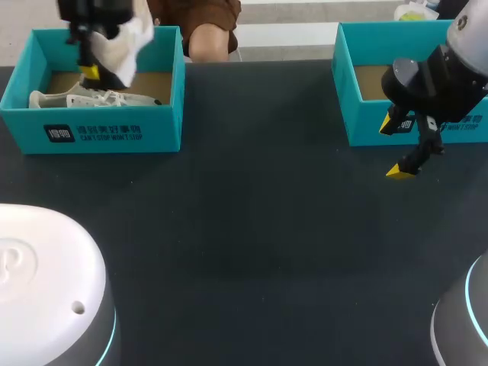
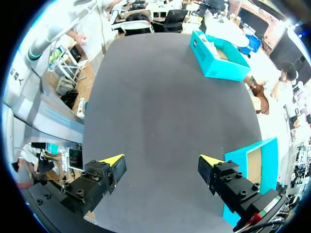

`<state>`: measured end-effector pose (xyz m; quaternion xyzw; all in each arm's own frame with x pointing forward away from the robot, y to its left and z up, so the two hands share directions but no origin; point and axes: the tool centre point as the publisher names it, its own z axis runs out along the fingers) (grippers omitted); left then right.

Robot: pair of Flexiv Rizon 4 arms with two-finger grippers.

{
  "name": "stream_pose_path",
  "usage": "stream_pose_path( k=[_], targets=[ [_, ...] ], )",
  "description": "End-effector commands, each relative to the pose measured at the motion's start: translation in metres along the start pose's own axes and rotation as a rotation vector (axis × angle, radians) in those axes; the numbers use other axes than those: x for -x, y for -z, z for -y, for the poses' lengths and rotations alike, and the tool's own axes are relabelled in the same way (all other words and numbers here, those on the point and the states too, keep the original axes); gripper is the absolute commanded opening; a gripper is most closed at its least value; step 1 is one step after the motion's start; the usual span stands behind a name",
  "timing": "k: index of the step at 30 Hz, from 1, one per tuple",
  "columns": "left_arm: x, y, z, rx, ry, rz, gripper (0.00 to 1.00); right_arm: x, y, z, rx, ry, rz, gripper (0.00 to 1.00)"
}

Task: Take the shoe out of the shoebox, open the shoe tongue, remove and reinsert the insole, then place the shoe into the shoebox

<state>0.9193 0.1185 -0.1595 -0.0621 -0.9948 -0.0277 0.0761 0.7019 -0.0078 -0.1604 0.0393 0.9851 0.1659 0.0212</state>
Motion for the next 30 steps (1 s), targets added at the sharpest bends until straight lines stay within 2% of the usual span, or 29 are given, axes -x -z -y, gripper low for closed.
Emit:
stream_pose_path(
  k=[1,8,13,30],
  targets=[
    [0.018,0.005,-0.055,-0.022,-0.023,-0.016,0.0,0.002,-0.001,-0.001,-0.003,0.0,-0.003,1.0],
    [0.037,0.01,-0.105,0.033,-0.076,0.02,0.0,0.002,-0.001,-0.001,-0.003,0.0,-0.003,1.0],
    [0.059,0.011,-0.141,0.028,-0.067,-0.019,0.0,0.002,-0.001,-0.001,-0.003,0.0,-0.003,1.0],
    [0.059,0.011,-0.141,0.028,-0.067,-0.019,0.0,0.002,-0.001,-0.001,-0.003,0.0,-0.003,1.0]
  ],
)
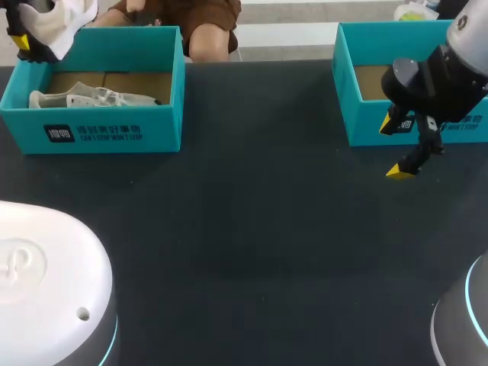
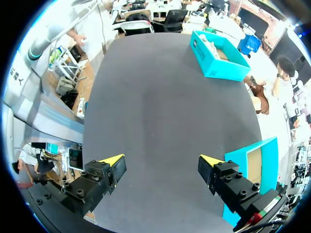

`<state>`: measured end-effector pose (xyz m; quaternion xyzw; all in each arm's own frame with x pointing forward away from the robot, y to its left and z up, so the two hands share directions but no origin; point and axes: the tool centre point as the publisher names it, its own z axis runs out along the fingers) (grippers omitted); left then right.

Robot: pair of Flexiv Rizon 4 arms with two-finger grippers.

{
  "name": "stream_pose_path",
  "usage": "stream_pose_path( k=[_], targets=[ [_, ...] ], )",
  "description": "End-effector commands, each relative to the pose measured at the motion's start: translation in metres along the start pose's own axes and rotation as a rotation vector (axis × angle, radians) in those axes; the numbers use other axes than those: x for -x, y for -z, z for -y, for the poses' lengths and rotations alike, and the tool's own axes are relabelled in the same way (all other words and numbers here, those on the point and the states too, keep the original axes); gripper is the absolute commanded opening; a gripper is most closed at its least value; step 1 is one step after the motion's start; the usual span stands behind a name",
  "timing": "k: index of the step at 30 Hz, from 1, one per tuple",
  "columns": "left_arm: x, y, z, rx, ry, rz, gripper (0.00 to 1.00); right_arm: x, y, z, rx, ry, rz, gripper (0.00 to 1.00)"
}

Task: Take the shoe out of the shoebox, open the shoe tongue, remove and reinsert the insole, then place the shoe into the shoebox

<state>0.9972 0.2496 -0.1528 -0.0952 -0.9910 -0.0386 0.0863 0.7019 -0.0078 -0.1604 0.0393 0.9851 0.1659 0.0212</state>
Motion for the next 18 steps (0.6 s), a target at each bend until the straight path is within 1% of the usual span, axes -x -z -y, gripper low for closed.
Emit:
stream_pose_path(
  k=[1,5,6,7,8,9,10,11,12,13,14,15,16,17,18],
  targets=[
    [-0.001,0.002,-0.001,0.002,-0.002,0.002,0.0,0.002,-0.001,-0.001,-0.003,0.0,-0.003,1.0],
    [-0.001,0.002,-0.001,0.002,-0.002,0.002,0.0,0.002,-0.001,-0.001,-0.003,0.0,-0.003,1.0],
    [0.001,0.001,-0.005,0.024,-0.111,-0.044,0.0,0.002,-0.001,-0.001,-0.003,0.0,-0.003,1.0],
    [0.003,-0.001,-0.008,0.064,-0.215,-0.036,0.0,0.002,-0.001,-0.001,-0.003,0.0,-0.003,1.0],
    [0.008,-0.001,-0.017,0.057,-0.311,-0.046,0.0,0.002,-0.001,-0.001,-0.003,0.0,-0.003,1.0],
    [0.01,-0.003,-0.019,0.1,-0.37,-0.06,0.0,0.002,-0.001,-0.001,-0.003,0.0,-0.003,1.0],
    [0.015,-0.006,-0.028,0.129,-0.46,-0.026,0.0,0.002,-0.001,-0.001,-0.003,0.0,-0.003,1.0],
    [0.019,-0.008,-0.036,0.161,-0.568,-0.033,0.0,0.002,-0.001,-0.001,-0.003,0.0,-0.003,1.0],
    [0.02,-0.008,-0.042,0.177,-0.652,-0.038,0.0,0.002,-0.001,-0.001,-0.003,0.0,-0.003,1.0],
    [0.024,-0.01,-0.053,0.174,-0.75,0.04,0.0,0.002,-0.001,-0.001,-0.003,0.0,-0.003,1.0],
    [0.029,-0.01,-0.06,0.207,-0.864,-0.015,0.0,0.002,-0.001,-0.001,-0.003,0.0,-0.003,1.0],
    [0.034,-0.01,-0.064,0.213,-0.89,0.03,0.0,0.002,-0.001,-0.001,-0.003,0.0,-0.003,1.0],
    [0.04,-0.01,-0.067,0.262,-0.97,0.001,0.0,0.002,-0.001,-0.001,-0.003,0.0,-0.003,1.0],
    [0.044,-0.01,-0.071,0.29,-1.046,0.024,0.0,0.002,-0.001,-0.001,-0.003,0.0,-0.003,1.0],
    [0.047,-0.009,-0.073,0.332,-1.101,0.009,0.0,0.002,-0.001,-0.001,-0.003,0.0,-0.003,1.0]
  ],
)
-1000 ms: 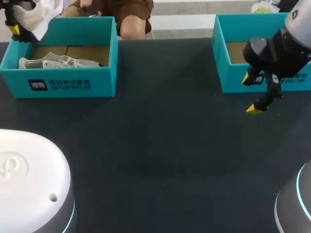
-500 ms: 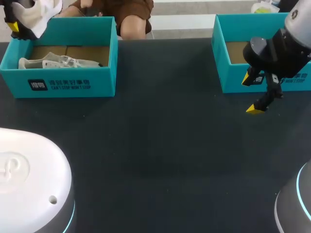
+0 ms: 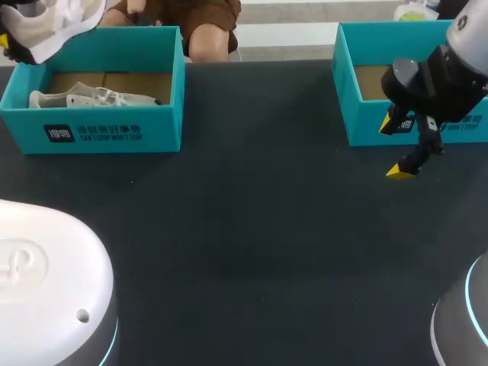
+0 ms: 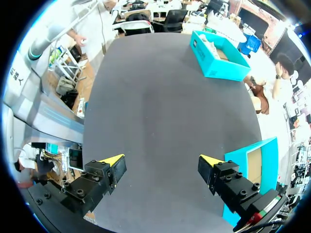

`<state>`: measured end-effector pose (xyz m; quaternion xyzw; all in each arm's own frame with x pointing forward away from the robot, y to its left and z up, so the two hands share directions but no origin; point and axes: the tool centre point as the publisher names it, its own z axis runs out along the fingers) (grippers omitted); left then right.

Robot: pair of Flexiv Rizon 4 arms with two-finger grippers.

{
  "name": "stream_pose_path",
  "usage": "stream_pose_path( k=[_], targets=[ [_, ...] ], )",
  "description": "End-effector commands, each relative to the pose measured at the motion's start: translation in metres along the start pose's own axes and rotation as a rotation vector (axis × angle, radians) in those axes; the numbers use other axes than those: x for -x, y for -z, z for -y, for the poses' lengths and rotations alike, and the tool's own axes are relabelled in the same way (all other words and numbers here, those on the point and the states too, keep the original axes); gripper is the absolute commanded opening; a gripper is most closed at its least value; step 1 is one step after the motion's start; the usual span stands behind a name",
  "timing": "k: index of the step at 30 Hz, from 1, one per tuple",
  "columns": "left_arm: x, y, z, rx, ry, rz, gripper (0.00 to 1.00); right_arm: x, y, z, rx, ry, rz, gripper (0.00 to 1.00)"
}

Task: Take the shoe out of the shoebox, open the shoe tongue, remove and reinsert the insole, then place the shoe into the shoebox

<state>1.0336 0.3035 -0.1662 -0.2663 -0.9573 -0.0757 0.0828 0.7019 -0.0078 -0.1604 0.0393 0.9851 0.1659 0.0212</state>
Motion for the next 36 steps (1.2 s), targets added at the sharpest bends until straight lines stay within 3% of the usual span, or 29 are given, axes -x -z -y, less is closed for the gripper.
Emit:
stream_pose_path(
  k=[1,5,9,27,36],
  targets=[
    [0.012,0.003,-0.026,0.226,-0.886,0.012,0.0,0.002,-0.001,-0.001,-0.003,0.0,-0.003,1.0],
    [0.009,0.009,-0.034,0.284,-1.035,0.081,0.0,0.002,-0.001,-0.001,-0.003,0.0,-0.003,1.0],
    [0.003,0.008,-0.038,0.394,-1.092,0.143,0.0,0.002,-0.001,-0.001,-0.003,0.0,-0.003,1.0],
    [0.003,0.008,-0.038,0.394,-1.092,0.143,0.0,0.002,-0.001,-0.001,-0.003,0.0,-0.003,1.0],
    [0.02,0.01,-0.041,0.33,-0.985,0.155,0.0,0.002,-0.001,-0.001,-0.003,0.0,-0.003,1.0]
  ],
)
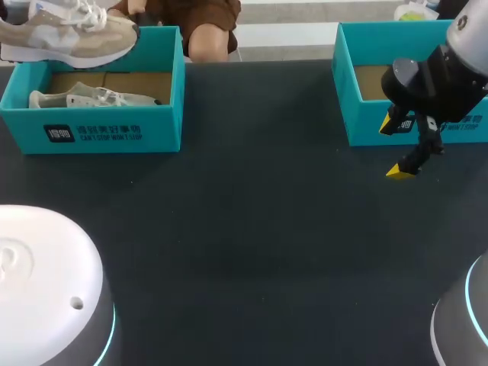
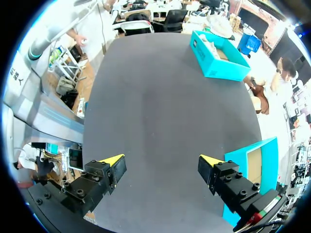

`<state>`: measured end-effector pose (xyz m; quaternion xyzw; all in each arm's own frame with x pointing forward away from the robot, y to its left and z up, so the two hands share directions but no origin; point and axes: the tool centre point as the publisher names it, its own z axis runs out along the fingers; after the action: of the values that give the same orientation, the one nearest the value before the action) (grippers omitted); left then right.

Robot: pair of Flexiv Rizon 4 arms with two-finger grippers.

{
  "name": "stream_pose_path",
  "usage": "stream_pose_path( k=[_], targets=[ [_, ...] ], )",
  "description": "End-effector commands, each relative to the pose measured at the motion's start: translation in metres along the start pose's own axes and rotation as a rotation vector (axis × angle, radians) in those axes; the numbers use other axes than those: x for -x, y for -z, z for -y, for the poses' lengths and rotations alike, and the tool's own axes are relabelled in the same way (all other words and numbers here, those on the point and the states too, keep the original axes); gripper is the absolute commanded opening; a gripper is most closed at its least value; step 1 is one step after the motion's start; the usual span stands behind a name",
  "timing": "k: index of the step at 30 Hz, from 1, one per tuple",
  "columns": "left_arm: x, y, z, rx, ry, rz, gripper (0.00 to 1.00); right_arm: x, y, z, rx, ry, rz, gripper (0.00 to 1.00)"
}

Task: Take the shoe out of the shoebox, open the shoe tongue, remove and reinsert the insole, then place the shoe into the shoebox

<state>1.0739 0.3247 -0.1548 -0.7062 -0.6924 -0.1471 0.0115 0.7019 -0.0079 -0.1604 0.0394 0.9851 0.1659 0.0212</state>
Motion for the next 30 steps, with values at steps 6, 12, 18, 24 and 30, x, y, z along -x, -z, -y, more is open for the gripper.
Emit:
stream_pose_path(
  k=[6,12,18,24,30],
  targets=[
    [-0.002,-0.006,-0.003,0.013,0.046,0.003,0.0,0.002,-0.001,-0.001,-0.003,0.0,-0.003,1.0],
    [0.008,-0.02,-0.02,0.001,0.078,-0.002,0.0,0.002,-0.001,-0.001,-0.003,0.0,-0.003,1.0],
    [0.023,-0.042,-0.041,0.036,0.097,-0.007,0.0,0.002,-0.001,-0.001,-0.003,0.0,-0.003,1.0],
    [0.033,-0.069,-0.052,0.05,0.099,-0.004,0.0,0.002,-0.001,-0.001,-0.003,0.0,-0.003,1.0],
    [0.039,-0.095,-0.058,0.047,0.12,0.005,0.0,0.002,-0.001,-0.001,-0.003,0.0,-0.003,1.0]
  ],
)
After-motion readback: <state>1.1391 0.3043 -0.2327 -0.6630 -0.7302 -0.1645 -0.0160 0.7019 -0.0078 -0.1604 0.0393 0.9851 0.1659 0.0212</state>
